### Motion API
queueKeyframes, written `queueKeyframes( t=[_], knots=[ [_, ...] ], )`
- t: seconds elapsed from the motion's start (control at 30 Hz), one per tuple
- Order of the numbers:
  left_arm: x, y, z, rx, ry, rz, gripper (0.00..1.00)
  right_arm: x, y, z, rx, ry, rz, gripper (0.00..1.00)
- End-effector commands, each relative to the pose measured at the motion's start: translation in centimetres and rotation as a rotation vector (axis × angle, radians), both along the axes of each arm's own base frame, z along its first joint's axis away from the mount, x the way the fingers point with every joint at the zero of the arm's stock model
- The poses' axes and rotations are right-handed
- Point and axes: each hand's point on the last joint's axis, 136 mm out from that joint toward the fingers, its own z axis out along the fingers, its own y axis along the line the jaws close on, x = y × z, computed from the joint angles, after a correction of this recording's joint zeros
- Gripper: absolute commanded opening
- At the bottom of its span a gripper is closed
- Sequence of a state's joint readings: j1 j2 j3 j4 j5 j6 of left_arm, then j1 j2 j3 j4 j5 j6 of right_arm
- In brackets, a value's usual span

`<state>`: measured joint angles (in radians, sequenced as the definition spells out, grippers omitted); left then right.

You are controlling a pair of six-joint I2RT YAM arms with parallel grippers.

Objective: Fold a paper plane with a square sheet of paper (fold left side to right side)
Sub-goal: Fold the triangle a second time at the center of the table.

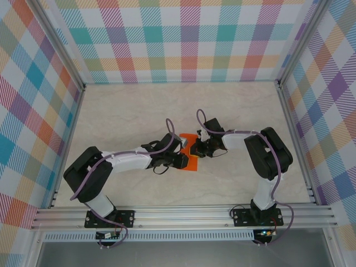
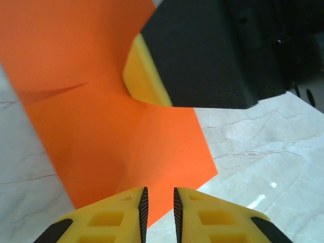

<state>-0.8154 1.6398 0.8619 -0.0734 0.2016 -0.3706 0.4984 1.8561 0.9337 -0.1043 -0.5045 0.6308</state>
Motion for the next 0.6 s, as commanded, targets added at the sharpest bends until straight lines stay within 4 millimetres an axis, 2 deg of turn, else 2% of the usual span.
queueKeyframes(
  t=[0.0, 0.33, 0.57],
  knots=[
    [-0.2, -0.5, -0.6, -0.045, 0.04, -0.02, 0.22, -1.5, -1.8, -2.5, -0.116, 0.065, -0.001, 0.05],
    [0.0, 0.6, -3.0, 0.011, 0.085, 0.008, 0.19, -1.7, -2.0, -2.7, -0.124, 0.07, 0.004, 0.05],
    [0.2, 1.6, -3.8, 0.043, 0.085, 0.036, 0.17, -1.6, -2.0, -2.7, -0.128, 0.07, 0.007, 0.05]
  ],
)
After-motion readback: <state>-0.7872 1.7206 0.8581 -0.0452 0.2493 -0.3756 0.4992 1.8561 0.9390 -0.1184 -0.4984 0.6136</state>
